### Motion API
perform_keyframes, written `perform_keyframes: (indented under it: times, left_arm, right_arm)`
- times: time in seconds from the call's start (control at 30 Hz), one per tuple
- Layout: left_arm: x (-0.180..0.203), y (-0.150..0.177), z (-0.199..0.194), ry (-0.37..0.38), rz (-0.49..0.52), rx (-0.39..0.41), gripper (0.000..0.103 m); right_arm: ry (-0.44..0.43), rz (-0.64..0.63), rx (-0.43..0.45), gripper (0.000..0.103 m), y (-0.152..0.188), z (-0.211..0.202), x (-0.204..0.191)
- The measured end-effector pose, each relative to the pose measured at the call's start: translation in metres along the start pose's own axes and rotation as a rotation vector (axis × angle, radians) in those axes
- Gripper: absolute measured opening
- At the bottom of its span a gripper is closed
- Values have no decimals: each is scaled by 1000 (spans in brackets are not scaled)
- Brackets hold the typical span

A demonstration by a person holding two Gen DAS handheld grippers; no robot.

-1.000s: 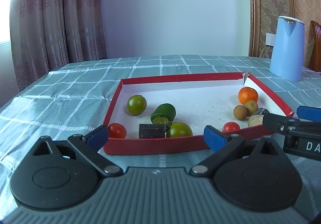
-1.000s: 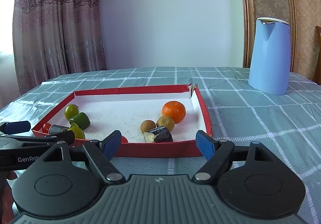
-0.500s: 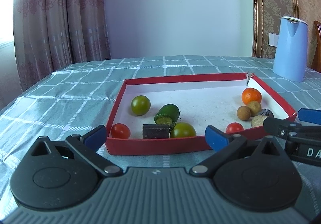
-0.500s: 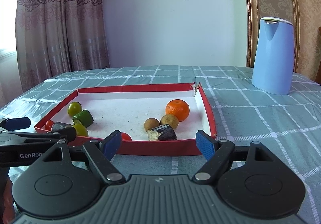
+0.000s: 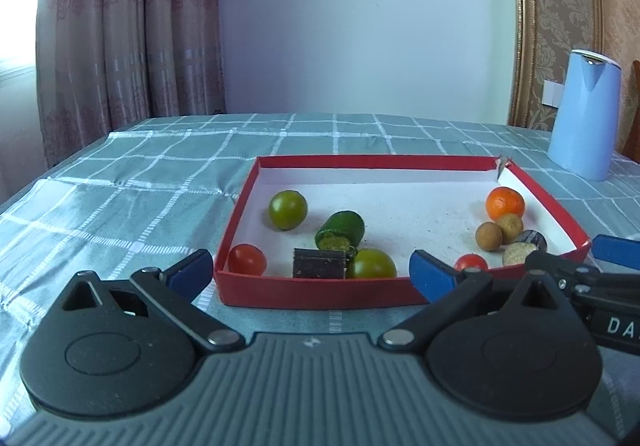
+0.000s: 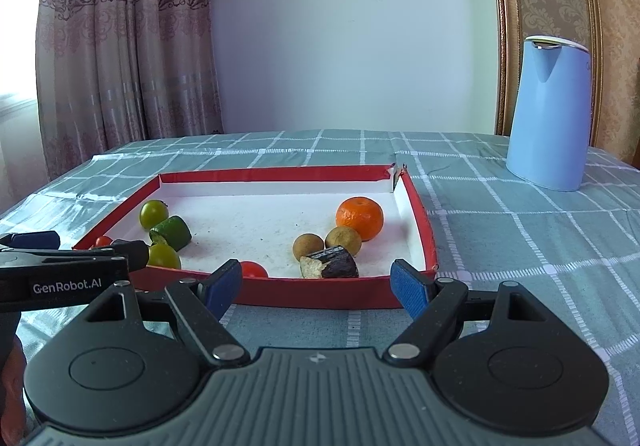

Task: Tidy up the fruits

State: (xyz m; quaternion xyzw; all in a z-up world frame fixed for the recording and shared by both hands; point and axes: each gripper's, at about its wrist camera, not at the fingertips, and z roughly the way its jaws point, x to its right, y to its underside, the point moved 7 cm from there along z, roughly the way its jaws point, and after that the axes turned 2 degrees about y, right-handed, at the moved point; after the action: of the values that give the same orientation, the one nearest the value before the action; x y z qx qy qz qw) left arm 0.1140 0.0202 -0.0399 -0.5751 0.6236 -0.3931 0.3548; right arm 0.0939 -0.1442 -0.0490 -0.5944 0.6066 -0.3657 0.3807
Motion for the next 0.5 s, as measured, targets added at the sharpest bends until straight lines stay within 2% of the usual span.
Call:
perform_keyframes:
  times: [0.33, 0.5]
  left_arm:
    - [-1, -1, -1, -16, 1, 13, 103]
    - [3, -1, -2, -14, 27, 51, 103]
  right_arm:
    - [-2, -6, -4, 81, 1, 0, -1]
    - [-6, -12, -3, 81, 1, 0, -3]
